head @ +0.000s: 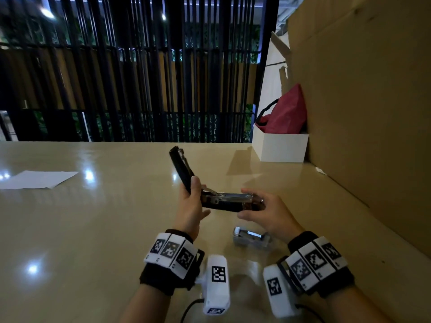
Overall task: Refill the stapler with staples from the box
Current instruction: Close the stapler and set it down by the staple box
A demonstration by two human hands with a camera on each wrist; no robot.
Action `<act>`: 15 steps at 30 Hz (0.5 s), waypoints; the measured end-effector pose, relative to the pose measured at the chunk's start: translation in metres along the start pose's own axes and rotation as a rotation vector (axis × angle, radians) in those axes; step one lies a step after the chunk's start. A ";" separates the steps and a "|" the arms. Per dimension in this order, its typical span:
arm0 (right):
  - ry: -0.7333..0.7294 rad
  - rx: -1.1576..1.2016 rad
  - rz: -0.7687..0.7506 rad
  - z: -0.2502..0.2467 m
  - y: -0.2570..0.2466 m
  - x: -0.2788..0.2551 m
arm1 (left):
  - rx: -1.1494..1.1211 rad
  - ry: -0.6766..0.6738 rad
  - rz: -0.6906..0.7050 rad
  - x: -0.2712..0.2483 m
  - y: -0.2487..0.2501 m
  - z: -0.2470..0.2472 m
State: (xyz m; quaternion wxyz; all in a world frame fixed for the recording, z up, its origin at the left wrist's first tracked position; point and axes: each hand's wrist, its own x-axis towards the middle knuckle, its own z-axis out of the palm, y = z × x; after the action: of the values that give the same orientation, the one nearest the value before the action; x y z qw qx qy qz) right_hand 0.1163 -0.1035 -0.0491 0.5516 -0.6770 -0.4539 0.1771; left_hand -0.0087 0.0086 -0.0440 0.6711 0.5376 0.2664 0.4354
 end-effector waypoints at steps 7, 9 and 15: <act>0.037 0.059 -0.007 -0.007 0.007 0.001 | 0.304 -0.184 0.206 -0.004 -0.002 -0.002; 0.021 0.088 -0.012 -0.007 0.007 0.002 | 0.344 -0.224 0.230 -0.003 -0.003 -0.003; -0.045 0.159 -0.001 -0.009 0.003 0.004 | 0.499 -0.266 0.334 0.002 -0.012 -0.008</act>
State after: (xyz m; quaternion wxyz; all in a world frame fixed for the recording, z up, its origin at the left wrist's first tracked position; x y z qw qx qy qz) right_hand 0.1264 -0.1050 -0.0478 0.5932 -0.6267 -0.4512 0.2275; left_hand -0.0110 0.0137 -0.0574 0.4668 0.7739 0.1830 0.3870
